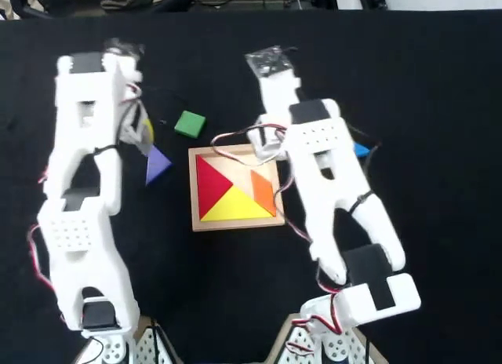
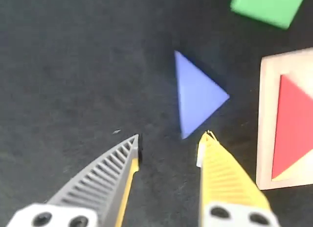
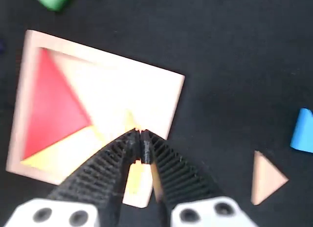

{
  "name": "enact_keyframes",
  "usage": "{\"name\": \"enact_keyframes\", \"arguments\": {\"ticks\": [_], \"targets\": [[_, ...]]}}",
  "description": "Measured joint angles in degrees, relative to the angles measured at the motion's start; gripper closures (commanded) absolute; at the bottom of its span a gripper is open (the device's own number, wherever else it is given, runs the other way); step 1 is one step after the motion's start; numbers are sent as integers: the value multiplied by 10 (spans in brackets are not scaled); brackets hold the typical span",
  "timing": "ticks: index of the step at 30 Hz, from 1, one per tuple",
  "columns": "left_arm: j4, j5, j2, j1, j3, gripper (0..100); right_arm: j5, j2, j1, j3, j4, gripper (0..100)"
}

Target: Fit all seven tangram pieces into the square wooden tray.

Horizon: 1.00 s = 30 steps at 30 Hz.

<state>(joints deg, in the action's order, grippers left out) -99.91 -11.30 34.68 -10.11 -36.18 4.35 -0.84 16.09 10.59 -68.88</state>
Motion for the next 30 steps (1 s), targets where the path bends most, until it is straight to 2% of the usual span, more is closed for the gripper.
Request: {"name": "enact_keyframes", "arguments": {"ticks": [4,9,13,19,24,30], "targets": [[10,0,-10,-20,56,798,-22,0,4,-12,-25,985],[109,0,7,-55,127,798,-23,0,4,-12,-28,985],[128,0,11,-65,143,798,-23,0,4,-8,-18,985],[122,2,11,-8,224,798,-23,0,4,-5,-12,985],[135,47,3,40,273,798,-23,0,4,-5,-12,986],[141,89,-33,65,315,798,-23,0,4,-5,-12,986]]}}
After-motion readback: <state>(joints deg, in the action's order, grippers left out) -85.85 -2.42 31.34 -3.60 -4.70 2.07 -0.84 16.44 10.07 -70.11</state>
